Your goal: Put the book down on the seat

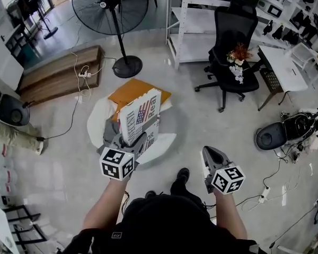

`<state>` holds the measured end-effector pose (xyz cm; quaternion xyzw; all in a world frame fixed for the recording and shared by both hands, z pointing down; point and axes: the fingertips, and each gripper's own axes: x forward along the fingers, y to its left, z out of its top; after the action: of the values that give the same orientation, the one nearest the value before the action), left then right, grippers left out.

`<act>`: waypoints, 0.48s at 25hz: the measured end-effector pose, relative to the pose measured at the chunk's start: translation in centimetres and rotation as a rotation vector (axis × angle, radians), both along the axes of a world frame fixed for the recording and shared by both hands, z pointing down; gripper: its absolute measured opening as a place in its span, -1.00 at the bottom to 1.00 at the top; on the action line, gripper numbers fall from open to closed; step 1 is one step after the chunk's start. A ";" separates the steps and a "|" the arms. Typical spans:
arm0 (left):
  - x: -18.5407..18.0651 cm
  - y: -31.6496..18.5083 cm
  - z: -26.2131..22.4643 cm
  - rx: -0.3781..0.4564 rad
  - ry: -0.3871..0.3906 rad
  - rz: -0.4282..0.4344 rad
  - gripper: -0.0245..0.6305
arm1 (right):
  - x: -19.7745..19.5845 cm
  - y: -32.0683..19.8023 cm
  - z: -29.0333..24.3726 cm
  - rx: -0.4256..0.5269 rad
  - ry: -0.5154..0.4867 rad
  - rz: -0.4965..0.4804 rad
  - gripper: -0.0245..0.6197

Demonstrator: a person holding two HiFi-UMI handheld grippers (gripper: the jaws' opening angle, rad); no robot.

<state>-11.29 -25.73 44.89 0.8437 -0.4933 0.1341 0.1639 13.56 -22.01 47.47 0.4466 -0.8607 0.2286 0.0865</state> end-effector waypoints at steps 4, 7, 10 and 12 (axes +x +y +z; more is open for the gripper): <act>3.7 -5.3 0.5 -0.022 -0.018 -0.015 -0.44 | 3.0 -6.4 1.2 -0.013 -0.003 -0.052 -0.90; 6.2 -8.2 1.0 -0.044 -0.024 -0.031 -0.44 | 4.8 -9.9 2.3 -0.036 -0.017 -0.087 -0.90; 7.7 -9.8 1.0 -0.058 -0.028 -0.035 -0.44 | 5.4 -11.9 3.0 -0.059 -0.026 -0.123 -0.90; 8.4 -10.5 1.4 -0.067 -0.026 -0.038 -0.44 | 5.5 -12.8 3.8 -0.073 -0.022 -0.146 -0.90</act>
<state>-2.85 -36.19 46.30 0.8264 -0.5066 0.1584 0.1880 19.02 -34.81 51.28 0.3765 -0.8830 0.2577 0.1099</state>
